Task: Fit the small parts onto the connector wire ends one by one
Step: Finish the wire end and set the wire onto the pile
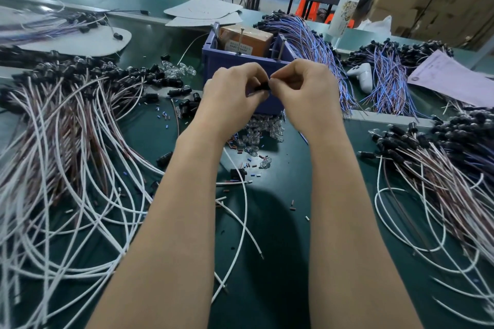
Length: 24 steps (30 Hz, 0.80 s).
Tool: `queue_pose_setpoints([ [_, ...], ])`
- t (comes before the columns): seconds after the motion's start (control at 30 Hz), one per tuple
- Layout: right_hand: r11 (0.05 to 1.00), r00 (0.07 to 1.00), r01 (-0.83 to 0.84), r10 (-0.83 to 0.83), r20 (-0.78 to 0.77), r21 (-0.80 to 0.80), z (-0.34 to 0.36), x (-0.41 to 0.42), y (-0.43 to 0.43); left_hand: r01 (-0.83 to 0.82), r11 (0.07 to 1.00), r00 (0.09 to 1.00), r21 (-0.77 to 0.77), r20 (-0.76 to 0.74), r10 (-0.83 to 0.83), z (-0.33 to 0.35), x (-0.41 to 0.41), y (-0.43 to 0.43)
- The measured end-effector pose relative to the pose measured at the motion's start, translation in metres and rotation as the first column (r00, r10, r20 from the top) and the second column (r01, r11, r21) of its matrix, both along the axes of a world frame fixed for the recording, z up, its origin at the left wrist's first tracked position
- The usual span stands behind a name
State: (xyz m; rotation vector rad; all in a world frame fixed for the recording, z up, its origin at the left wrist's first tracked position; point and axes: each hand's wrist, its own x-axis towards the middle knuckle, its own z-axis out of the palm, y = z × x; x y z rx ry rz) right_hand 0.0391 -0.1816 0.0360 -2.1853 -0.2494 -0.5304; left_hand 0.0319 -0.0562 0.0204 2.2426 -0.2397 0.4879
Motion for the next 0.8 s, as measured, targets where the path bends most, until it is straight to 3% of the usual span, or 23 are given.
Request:
queue_pose_setpoints([
  [0.1,0.994,0.999,-0.041,0.043,-0.016,0.101,-0.002,0.001,-0.003,0.0,1.0,0.999,0.0,-0.038,0.0,-0.001,-0.001,0.001],
  [0.2,0.939,0.991,-0.082,0.111,-0.071,0.334,-0.007,0.002,-0.006,0.042,0.996,0.999,-0.073,-0.031,-0.045,-0.002,0.001,0.003],
  [0.3,0.771,0.96,-0.098,0.24,-0.145,0.629,-0.01,0.002,-0.005,0.082,0.984,0.997,-0.156,0.02,-0.08,-0.001,0.001,0.002],
  [0.37,0.663,0.934,-0.097,0.319,-0.162,0.743,-0.011,0.003,-0.005,0.093,0.983,0.995,-0.157,0.05,-0.086,-0.001,0.001,0.002],
  [0.67,0.576,0.895,-0.086,0.404,-0.191,0.813,-0.016,0.003,-0.001,0.064,0.995,0.994,-0.081,0.097,-0.056,0.0,0.002,0.003],
  [0.8,0.557,0.909,-0.074,0.379,-0.174,0.827,-0.013,0.004,-0.001,0.065,0.985,0.994,-0.161,0.096,-0.05,0.001,0.002,-0.001],
])
